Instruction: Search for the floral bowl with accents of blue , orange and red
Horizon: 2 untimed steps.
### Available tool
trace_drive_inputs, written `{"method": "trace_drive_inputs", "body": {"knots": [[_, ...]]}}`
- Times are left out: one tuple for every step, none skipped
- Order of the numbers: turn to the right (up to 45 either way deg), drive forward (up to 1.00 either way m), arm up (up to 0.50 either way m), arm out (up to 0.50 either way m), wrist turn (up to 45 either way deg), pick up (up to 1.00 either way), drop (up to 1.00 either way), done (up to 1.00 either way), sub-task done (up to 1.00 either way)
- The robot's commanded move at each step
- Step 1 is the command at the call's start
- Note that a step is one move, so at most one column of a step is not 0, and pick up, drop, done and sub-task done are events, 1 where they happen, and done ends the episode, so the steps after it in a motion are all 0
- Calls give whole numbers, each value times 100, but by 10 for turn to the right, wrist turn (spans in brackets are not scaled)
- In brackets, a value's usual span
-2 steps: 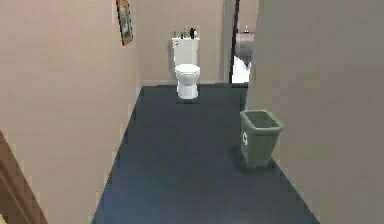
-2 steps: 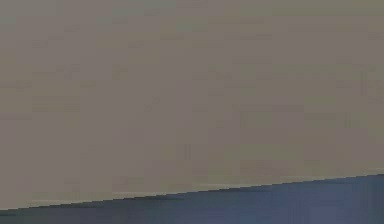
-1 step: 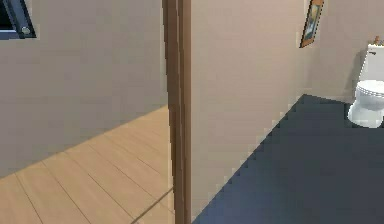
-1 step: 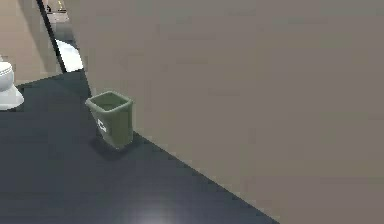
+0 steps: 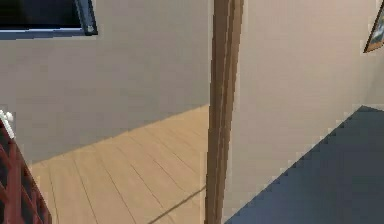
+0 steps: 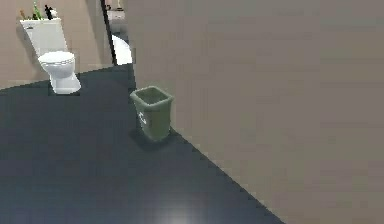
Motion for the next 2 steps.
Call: {"method": "trace_drive_inputs", "body": {"knots": [[0, 40, 0, 0, 0, 0, 0, 0, 0], [-90, 0, 0, 0, 0, 0, 0, 0, 0]]}}
